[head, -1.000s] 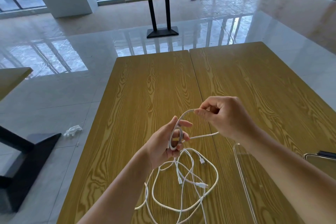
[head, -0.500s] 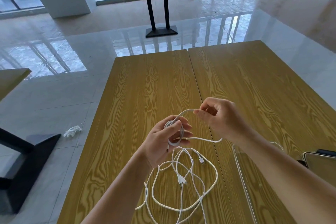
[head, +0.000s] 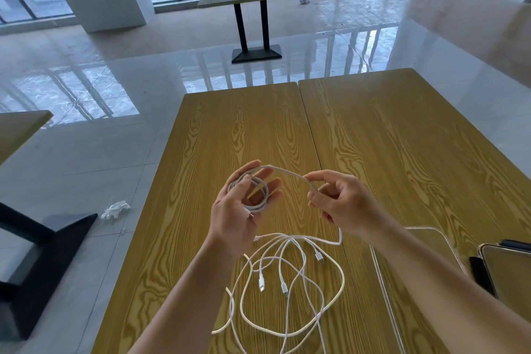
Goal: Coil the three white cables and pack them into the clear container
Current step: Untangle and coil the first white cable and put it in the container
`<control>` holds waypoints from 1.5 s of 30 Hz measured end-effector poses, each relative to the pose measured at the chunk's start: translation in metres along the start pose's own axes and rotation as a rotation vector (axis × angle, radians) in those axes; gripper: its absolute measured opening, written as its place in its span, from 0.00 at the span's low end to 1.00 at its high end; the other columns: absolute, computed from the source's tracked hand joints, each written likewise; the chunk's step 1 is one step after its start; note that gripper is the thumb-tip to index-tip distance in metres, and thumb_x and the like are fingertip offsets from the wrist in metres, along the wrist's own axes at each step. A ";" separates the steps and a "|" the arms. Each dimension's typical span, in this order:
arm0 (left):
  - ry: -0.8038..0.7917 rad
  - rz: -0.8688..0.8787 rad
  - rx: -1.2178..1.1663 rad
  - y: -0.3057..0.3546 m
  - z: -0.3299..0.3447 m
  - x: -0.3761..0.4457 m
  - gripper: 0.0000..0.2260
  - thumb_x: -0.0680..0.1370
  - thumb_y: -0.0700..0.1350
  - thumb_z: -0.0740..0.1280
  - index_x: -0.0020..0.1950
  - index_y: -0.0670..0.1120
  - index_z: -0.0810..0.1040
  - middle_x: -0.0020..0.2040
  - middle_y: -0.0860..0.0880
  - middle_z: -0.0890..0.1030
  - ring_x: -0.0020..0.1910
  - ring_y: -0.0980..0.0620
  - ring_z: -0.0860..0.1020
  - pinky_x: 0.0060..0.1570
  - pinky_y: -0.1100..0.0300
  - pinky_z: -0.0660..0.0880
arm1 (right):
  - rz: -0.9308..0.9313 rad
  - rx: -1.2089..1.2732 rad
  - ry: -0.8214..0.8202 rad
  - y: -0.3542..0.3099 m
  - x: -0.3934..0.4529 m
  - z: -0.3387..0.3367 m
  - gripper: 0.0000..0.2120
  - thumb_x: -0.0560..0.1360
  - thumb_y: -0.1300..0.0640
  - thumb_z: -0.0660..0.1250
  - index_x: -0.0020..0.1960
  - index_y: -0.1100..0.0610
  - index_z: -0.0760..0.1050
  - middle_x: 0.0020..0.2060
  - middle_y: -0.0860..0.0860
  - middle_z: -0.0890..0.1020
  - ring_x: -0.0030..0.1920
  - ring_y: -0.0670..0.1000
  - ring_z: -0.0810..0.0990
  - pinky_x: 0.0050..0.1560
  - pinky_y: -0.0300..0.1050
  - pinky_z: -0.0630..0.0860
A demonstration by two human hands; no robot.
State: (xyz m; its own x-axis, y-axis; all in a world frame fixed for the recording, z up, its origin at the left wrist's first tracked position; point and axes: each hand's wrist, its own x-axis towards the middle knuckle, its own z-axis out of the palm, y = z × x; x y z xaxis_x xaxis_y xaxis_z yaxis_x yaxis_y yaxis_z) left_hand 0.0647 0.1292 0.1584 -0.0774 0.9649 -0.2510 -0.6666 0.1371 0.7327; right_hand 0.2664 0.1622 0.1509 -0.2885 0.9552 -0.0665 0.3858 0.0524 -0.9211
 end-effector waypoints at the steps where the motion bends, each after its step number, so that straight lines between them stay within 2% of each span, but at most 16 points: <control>1: 0.040 -0.004 -0.048 0.002 -0.002 0.002 0.13 0.84 0.39 0.56 0.62 0.40 0.77 0.58 0.37 0.82 0.57 0.37 0.82 0.49 0.48 0.82 | 0.009 -0.006 -0.027 0.001 -0.002 -0.001 0.17 0.78 0.59 0.69 0.55 0.36 0.75 0.39 0.55 0.85 0.31 0.47 0.80 0.36 0.47 0.82; 4: 0.174 -0.022 -0.172 0.010 -0.012 0.010 0.13 0.84 0.41 0.56 0.62 0.38 0.76 0.58 0.34 0.82 0.57 0.36 0.82 0.48 0.48 0.83 | 0.007 0.001 -0.086 0.002 -0.007 -0.005 0.23 0.77 0.62 0.69 0.59 0.35 0.73 0.40 0.55 0.84 0.34 0.47 0.80 0.44 0.50 0.83; 7: 0.284 -0.015 -0.278 0.019 -0.024 0.019 0.12 0.84 0.41 0.57 0.62 0.38 0.75 0.60 0.32 0.80 0.55 0.36 0.83 0.53 0.47 0.81 | -0.010 -0.032 -0.136 0.003 -0.010 -0.009 0.20 0.78 0.63 0.67 0.52 0.36 0.79 0.39 0.53 0.82 0.35 0.47 0.80 0.44 0.50 0.83; 10: 0.343 0.005 -0.335 0.026 -0.035 0.025 0.12 0.84 0.41 0.57 0.63 0.38 0.74 0.61 0.32 0.79 0.55 0.37 0.83 0.52 0.48 0.82 | 0.033 -0.015 -0.213 0.002 -0.014 -0.013 0.19 0.80 0.67 0.63 0.45 0.47 0.85 0.34 0.51 0.83 0.35 0.49 0.79 0.41 0.46 0.81; 13: 0.363 0.012 -0.325 0.030 -0.044 0.029 0.12 0.84 0.40 0.57 0.63 0.38 0.73 0.61 0.32 0.79 0.54 0.37 0.83 0.50 0.49 0.82 | 0.075 0.114 -0.294 0.001 -0.017 -0.019 0.23 0.78 0.74 0.56 0.47 0.56 0.86 0.36 0.51 0.84 0.37 0.51 0.81 0.43 0.41 0.80; 15: 0.366 0.006 -0.311 0.030 -0.048 0.032 0.11 0.83 0.40 0.57 0.63 0.38 0.73 0.61 0.33 0.79 0.55 0.38 0.83 0.51 0.49 0.82 | 0.038 0.101 -0.302 0.000 -0.019 -0.021 0.26 0.77 0.77 0.55 0.50 0.53 0.86 0.42 0.51 0.86 0.43 0.50 0.84 0.48 0.42 0.82; 17: 0.373 -0.003 -0.294 0.029 -0.051 0.034 0.11 0.83 0.39 0.57 0.63 0.38 0.73 0.62 0.33 0.79 0.57 0.38 0.82 0.51 0.49 0.82 | -0.043 0.018 -0.270 0.001 -0.019 -0.021 0.27 0.76 0.76 0.59 0.52 0.48 0.84 0.47 0.48 0.87 0.49 0.48 0.85 0.53 0.42 0.82; 21: 0.388 -0.032 -0.258 0.023 -0.054 0.037 0.10 0.83 0.38 0.57 0.62 0.38 0.73 0.62 0.33 0.79 0.59 0.37 0.81 0.51 0.48 0.82 | -0.117 -0.024 -0.175 0.004 -0.017 -0.019 0.17 0.76 0.66 0.70 0.49 0.43 0.83 0.47 0.42 0.87 0.52 0.43 0.85 0.57 0.38 0.80; 25: 0.414 -0.048 -0.247 0.017 -0.057 0.040 0.12 0.83 0.40 0.55 0.65 0.40 0.71 0.61 0.36 0.80 0.61 0.39 0.80 0.58 0.46 0.78 | -0.125 -0.024 -0.162 0.006 -0.016 -0.017 0.07 0.75 0.54 0.71 0.49 0.44 0.84 0.50 0.39 0.84 0.53 0.41 0.83 0.54 0.36 0.80; 28: 0.419 -0.049 -0.254 0.016 -0.059 0.041 0.11 0.83 0.40 0.55 0.64 0.42 0.71 0.60 0.36 0.81 0.62 0.39 0.79 0.61 0.43 0.76 | -0.089 0.006 -0.148 0.006 -0.018 -0.014 0.10 0.72 0.45 0.68 0.48 0.47 0.85 0.48 0.42 0.85 0.50 0.43 0.83 0.48 0.38 0.80; 30: 0.416 -0.051 -0.270 0.016 -0.059 0.041 0.12 0.83 0.40 0.55 0.65 0.43 0.71 0.57 0.36 0.80 0.60 0.37 0.80 0.58 0.42 0.76 | -0.067 0.017 -0.161 0.008 -0.020 -0.010 0.14 0.73 0.41 0.66 0.47 0.47 0.85 0.45 0.47 0.86 0.47 0.48 0.85 0.49 0.43 0.81; 32: 0.410 -0.053 -0.267 0.014 -0.058 0.041 0.11 0.83 0.41 0.56 0.64 0.43 0.71 0.56 0.36 0.78 0.58 0.36 0.80 0.54 0.41 0.77 | -0.039 0.075 -0.164 0.009 -0.021 -0.007 0.13 0.74 0.44 0.65 0.46 0.49 0.85 0.43 0.50 0.87 0.46 0.48 0.86 0.49 0.42 0.82; 35: 0.401 -0.051 -0.228 0.011 -0.058 0.041 0.10 0.83 0.45 0.58 0.61 0.44 0.73 0.52 0.39 0.75 0.53 0.38 0.79 0.55 0.40 0.77 | -0.016 0.160 -0.168 0.005 -0.022 -0.003 0.11 0.77 0.52 0.65 0.46 0.55 0.85 0.42 0.54 0.87 0.45 0.50 0.87 0.48 0.42 0.82; 39: 0.412 -0.053 -0.093 0.007 -0.055 0.040 0.17 0.83 0.56 0.56 0.56 0.44 0.75 0.48 0.40 0.75 0.46 0.44 0.77 0.50 0.45 0.79 | -0.046 0.330 -0.171 -0.007 -0.024 0.000 0.11 0.76 0.55 0.66 0.47 0.62 0.82 0.42 0.57 0.87 0.44 0.55 0.86 0.47 0.46 0.83; 42: 0.396 -0.065 0.050 0.003 -0.052 0.038 0.20 0.83 0.59 0.55 0.52 0.44 0.76 0.45 0.42 0.76 0.43 0.45 0.77 0.47 0.48 0.78 | -0.060 0.520 -0.157 -0.021 -0.026 0.002 0.09 0.72 0.58 0.68 0.51 0.61 0.79 0.40 0.57 0.86 0.41 0.56 0.85 0.45 0.48 0.83; 45: 0.348 -0.087 0.156 -0.003 -0.044 0.034 0.19 0.83 0.58 0.55 0.48 0.44 0.76 0.41 0.44 0.76 0.40 0.46 0.76 0.42 0.49 0.77 | -0.095 0.612 -0.143 -0.029 -0.026 0.006 0.19 0.71 0.59 0.70 0.62 0.52 0.76 0.39 0.57 0.85 0.40 0.54 0.84 0.42 0.47 0.82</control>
State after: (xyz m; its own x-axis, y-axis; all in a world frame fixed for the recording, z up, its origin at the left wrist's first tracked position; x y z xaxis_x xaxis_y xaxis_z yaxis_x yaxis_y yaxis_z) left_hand 0.0311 0.1515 0.1198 -0.2904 0.8179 -0.4967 -0.5631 0.2735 0.7798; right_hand 0.2572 0.1344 0.1769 -0.4270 0.9041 0.0148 -0.2056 -0.0812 -0.9753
